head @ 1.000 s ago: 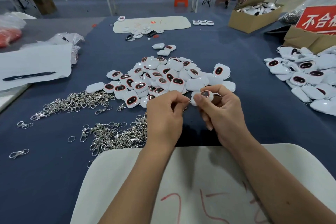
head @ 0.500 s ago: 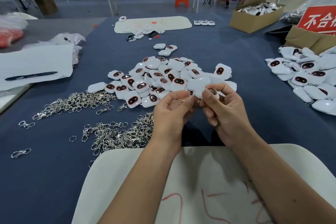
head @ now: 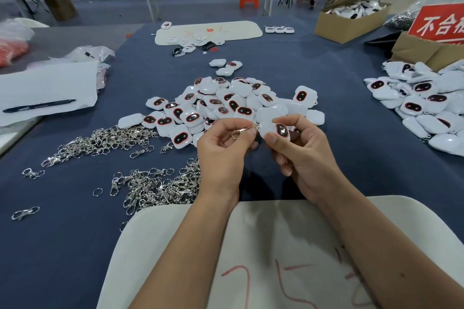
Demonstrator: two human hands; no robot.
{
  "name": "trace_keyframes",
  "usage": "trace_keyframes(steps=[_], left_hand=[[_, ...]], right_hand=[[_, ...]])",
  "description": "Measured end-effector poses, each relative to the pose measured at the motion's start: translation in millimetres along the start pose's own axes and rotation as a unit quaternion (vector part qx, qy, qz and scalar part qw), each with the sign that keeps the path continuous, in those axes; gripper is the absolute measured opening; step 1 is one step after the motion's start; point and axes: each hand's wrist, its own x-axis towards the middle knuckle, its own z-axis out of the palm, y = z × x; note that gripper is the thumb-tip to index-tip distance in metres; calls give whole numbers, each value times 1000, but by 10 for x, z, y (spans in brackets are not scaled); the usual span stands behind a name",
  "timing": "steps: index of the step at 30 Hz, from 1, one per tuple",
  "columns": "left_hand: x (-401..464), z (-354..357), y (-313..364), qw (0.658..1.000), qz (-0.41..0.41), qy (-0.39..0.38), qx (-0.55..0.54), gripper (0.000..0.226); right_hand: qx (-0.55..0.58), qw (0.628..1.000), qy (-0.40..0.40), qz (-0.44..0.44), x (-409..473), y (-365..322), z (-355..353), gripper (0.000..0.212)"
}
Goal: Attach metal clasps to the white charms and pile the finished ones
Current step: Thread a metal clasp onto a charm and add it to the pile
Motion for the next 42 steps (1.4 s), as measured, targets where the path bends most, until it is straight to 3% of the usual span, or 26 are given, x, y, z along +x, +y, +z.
trace_keyframes(steps=[13, 21, 24, 27, 28, 30, 33, 35, 39, 42], left_hand=[[-2, -17, 10, 1000, 24, -18, -3, 16], [30, -60, -3, 982, 101, -46, 155, 21], [48, -107, -19, 937, 176, -64, 296, 24], [68, -135, -37, 836, 249, -81, 483, 24], [62, -134, -41, 822, 246, -81, 507, 25], [51, -125, -52, 840, 228, -64, 487, 22], [49, -105, -31, 936, 144, -32, 321, 12], [52, -85, -19, 972, 83, -28, 217, 9], [36, -61, -16, 989, 25, 5, 148, 14], [56, -74, -36, 986, 28, 12, 166, 14]], right_hand=[[7, 1000, -4, 4, -9, -13, 19, 42], [57, 998, 21, 18, 12, -31, -13, 39], [18, 999, 33, -3, 16, -1, -16, 35], [-95, 994, 42, -46, 17, 53, -3, 29], [-123, 990, 43, -56, 12, 69, 8, 28], [-133, 988, 51, -68, 5, 83, 12, 25], [-74, 993, 77, -48, 28, 76, -16, 20], [-43, 995, 80, -28, 41, 74, -31, 20], [-34, 996, 73, -30, 42, 92, -32, 16], [-29, 996, 70, -37, 52, 94, -38, 15]])
